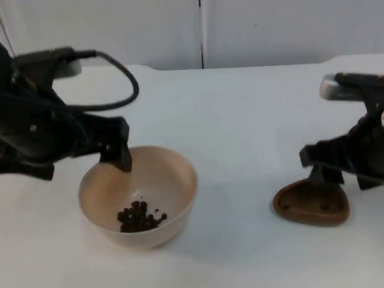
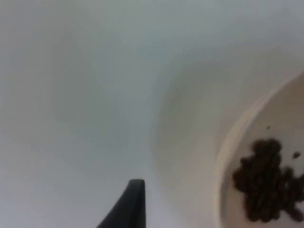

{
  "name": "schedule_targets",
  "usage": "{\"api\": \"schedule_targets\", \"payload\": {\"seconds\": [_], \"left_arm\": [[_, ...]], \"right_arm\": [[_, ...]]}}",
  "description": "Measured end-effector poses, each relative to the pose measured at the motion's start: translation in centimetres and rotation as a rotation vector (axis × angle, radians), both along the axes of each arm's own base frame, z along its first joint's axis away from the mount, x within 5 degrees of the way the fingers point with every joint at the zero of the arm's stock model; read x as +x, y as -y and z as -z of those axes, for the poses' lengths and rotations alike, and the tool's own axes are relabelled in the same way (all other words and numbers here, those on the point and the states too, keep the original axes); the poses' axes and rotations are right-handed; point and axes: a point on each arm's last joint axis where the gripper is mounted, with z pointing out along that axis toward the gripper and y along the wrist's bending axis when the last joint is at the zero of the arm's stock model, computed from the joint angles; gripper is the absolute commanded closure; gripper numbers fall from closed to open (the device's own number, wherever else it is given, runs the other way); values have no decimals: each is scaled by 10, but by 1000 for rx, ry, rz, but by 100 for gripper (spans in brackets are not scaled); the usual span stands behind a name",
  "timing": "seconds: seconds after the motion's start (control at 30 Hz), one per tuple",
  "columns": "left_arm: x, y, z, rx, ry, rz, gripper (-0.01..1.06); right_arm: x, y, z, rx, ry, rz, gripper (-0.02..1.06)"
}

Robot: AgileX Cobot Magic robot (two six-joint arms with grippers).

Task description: Pick up the bowl with the left hand and pour the coffee beans from the cup into the bowl with the right hand.

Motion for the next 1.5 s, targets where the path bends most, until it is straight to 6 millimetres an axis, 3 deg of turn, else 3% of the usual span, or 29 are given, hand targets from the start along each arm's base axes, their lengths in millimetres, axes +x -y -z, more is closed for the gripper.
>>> {"api": "schedule_targets", "payload": {"seconds": [0.03,0.17,0.2,0.27,0.33,0.37,0.5,0.53,0.7,0.93,1.23,1.5], "left_arm": [[0,0,0,0,0,0,0],[-5,-2,-41,-40,133,-2,0],[-5,-2,-41,-40,133,-2,0],[-11,-4,-62,-60,198,-2,0],[-17,-6,-81,-80,262,-2,0],[-17,-6,-81,-80,262,-2,0],[-34,-11,-122,-122,397,-3,0],[-34,-11,-122,-122,397,-3,0],[-58,-18,-161,-166,539,-4,0],[-72,-23,-180,-186,622,0,0],[-79,-24,-182,-173,610,24,0],[-97,-29,-196,-159,677,63,0]], "right_arm": [[0,0,0,0,0,0,39],[-5,2,-47,38,97,-13,39],[-5,2,-47,38,97,-13,39],[-11,5,-76,44,162,-46,39],[-24,11,-119,65,273,-81,39],[-24,11,-119,65,273,-81,39],[-55,25,-185,122,478,-106,39],[-55,25,-185,122,478,-106,39],[-94,44,-239,178,683,-120,39],[-122,57,-264,196,785,-131,39],[-134,62,-269,187,792,-142,39],[-152,70,-276,175,804,-157,39]]}}
